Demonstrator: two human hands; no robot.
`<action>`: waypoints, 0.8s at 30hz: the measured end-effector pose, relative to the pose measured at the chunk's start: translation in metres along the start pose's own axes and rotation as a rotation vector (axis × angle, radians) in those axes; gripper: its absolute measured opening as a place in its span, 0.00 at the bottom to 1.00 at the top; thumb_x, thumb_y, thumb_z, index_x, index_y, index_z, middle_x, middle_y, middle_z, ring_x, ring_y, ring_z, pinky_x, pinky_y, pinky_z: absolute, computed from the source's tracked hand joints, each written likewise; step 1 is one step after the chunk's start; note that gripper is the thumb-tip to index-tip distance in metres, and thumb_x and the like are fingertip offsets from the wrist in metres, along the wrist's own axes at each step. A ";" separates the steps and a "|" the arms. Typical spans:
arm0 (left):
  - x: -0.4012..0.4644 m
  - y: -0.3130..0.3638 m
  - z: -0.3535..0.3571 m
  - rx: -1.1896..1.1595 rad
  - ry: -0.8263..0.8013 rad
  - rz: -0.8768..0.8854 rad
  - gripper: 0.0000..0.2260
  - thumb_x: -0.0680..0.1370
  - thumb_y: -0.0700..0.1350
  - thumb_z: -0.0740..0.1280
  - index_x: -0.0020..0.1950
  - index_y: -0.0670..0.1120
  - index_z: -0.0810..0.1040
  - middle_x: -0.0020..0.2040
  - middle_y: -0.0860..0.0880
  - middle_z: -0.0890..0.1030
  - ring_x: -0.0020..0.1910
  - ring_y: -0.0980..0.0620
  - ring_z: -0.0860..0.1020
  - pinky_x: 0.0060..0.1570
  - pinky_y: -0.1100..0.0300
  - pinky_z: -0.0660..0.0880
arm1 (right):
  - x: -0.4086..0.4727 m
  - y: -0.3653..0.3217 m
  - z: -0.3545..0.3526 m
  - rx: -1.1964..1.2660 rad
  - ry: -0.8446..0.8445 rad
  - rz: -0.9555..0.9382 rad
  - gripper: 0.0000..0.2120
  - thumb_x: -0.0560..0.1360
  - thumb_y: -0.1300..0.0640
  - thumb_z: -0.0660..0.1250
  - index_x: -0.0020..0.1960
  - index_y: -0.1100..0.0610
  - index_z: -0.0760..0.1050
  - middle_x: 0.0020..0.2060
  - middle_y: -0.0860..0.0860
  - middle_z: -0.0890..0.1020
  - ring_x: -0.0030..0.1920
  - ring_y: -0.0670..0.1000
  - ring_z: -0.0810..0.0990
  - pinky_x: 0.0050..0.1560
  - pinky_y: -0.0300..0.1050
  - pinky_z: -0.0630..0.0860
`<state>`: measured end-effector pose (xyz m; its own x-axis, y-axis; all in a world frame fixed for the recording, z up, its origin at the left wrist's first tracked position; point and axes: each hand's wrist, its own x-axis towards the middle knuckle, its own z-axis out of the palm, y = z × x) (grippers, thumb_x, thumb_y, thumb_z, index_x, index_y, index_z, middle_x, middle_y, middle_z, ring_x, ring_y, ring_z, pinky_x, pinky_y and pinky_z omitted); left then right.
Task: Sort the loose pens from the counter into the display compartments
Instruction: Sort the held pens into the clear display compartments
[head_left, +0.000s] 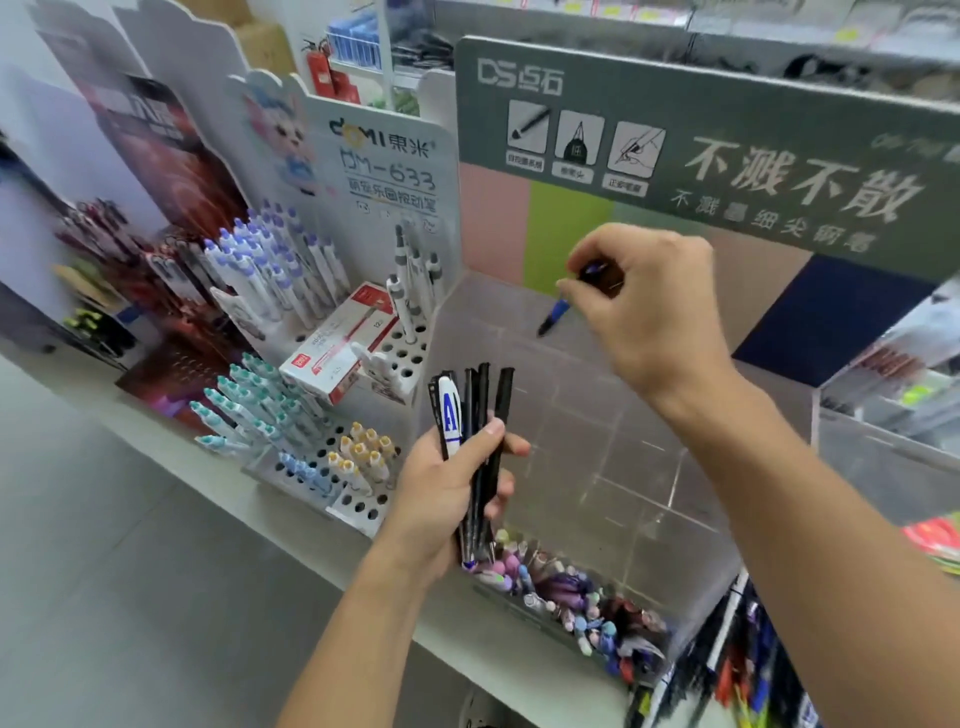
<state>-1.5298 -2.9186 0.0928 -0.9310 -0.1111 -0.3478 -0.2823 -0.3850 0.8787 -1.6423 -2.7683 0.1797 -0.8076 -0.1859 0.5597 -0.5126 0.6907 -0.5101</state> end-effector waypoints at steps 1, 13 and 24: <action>-0.001 0.001 0.001 -0.019 0.006 -0.005 0.04 0.81 0.42 0.66 0.51 0.42 0.79 0.41 0.44 0.84 0.26 0.53 0.73 0.21 0.64 0.68 | 0.005 0.002 0.008 -0.010 -0.071 0.059 0.06 0.72 0.62 0.77 0.49 0.57 0.84 0.44 0.52 0.85 0.44 0.50 0.82 0.51 0.47 0.80; -0.010 0.000 0.008 0.218 -0.296 0.042 0.02 0.81 0.37 0.65 0.52 0.42 0.73 0.38 0.46 0.82 0.24 0.52 0.69 0.21 0.63 0.65 | -0.087 -0.006 -0.008 0.288 -0.269 0.482 0.10 0.70 0.44 0.77 0.45 0.49 0.85 0.29 0.42 0.78 0.28 0.41 0.72 0.32 0.32 0.68; -0.024 -0.003 0.023 0.130 -0.240 -0.036 0.16 0.74 0.48 0.69 0.56 0.39 0.76 0.42 0.41 0.86 0.26 0.49 0.78 0.21 0.61 0.71 | -0.084 0.011 -0.039 0.730 -0.341 0.713 0.03 0.73 0.64 0.74 0.44 0.64 0.84 0.31 0.57 0.81 0.28 0.49 0.78 0.29 0.38 0.79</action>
<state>-1.5117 -2.8938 0.1055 -0.9435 0.1267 -0.3062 -0.3296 -0.2619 0.9071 -1.5686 -2.7181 0.1527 -0.9701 -0.1679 -0.1752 0.1498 0.1539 -0.9767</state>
